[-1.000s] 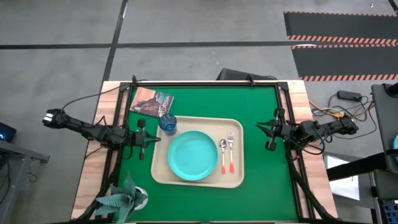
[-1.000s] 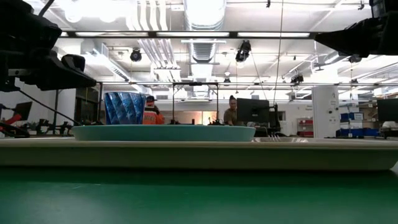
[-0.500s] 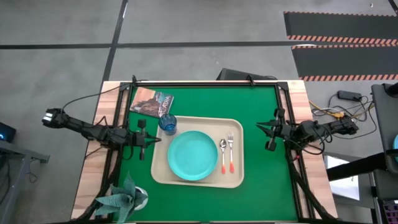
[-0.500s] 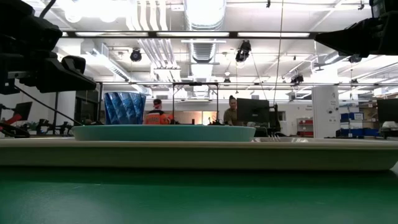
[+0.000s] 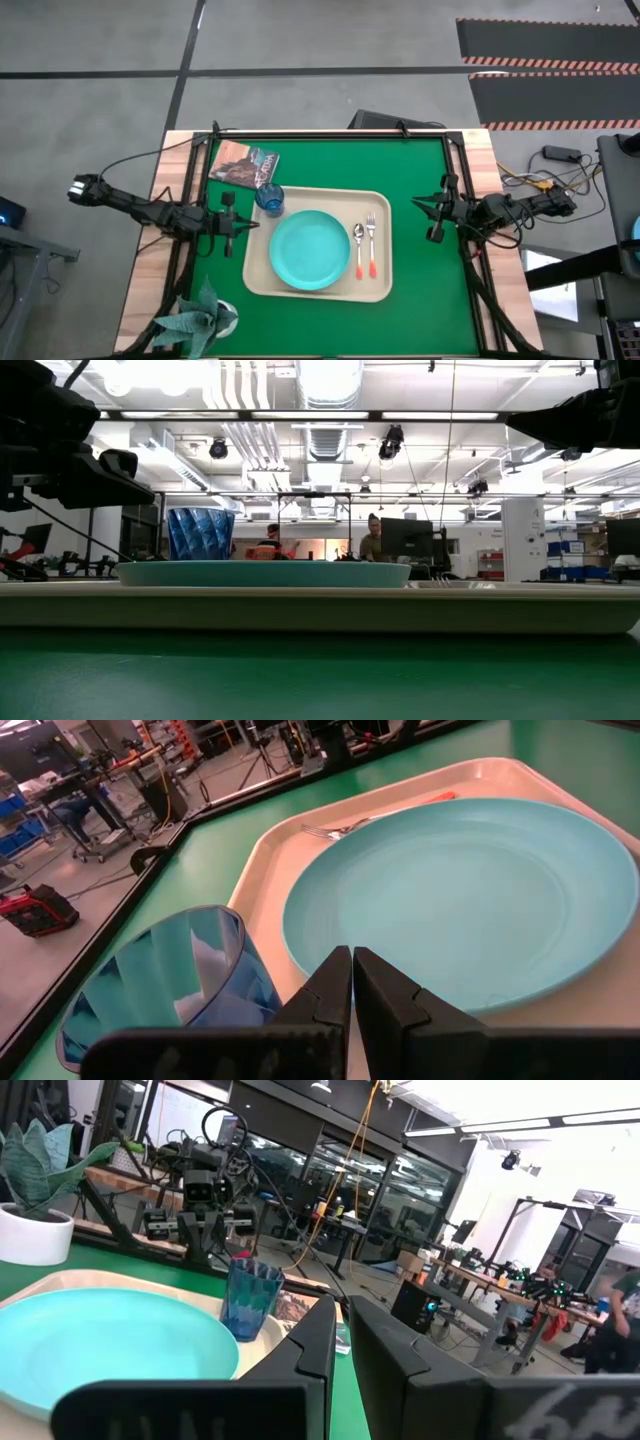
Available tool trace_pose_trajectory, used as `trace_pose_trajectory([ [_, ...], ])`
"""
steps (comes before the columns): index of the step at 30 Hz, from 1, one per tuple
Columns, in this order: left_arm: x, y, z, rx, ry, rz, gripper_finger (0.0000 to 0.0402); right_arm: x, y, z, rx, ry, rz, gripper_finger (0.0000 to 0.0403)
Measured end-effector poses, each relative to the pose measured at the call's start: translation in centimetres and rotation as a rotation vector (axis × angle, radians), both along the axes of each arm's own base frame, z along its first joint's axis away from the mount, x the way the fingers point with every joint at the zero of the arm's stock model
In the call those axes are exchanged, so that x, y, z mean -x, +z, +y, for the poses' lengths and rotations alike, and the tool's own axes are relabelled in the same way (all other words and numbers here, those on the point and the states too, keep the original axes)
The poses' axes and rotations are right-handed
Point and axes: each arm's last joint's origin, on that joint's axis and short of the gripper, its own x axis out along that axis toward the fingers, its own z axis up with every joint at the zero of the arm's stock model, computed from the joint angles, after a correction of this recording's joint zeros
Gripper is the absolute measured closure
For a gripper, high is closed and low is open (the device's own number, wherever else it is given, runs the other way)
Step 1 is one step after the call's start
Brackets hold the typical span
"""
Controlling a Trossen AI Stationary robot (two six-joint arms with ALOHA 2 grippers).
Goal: Pick and place plate/cup/fork/spoon on tray
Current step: Return to Home Position
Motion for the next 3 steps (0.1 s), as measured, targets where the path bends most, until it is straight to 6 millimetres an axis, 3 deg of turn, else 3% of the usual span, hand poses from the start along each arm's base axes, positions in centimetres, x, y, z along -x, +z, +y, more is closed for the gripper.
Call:
trace_pose_trajectory([
  [3,0.00,0.00,0.00,0.000,0.000,0.000,0.0401,0.00,0.00,0.00,0.000,0.000,0.000,0.0376],
])
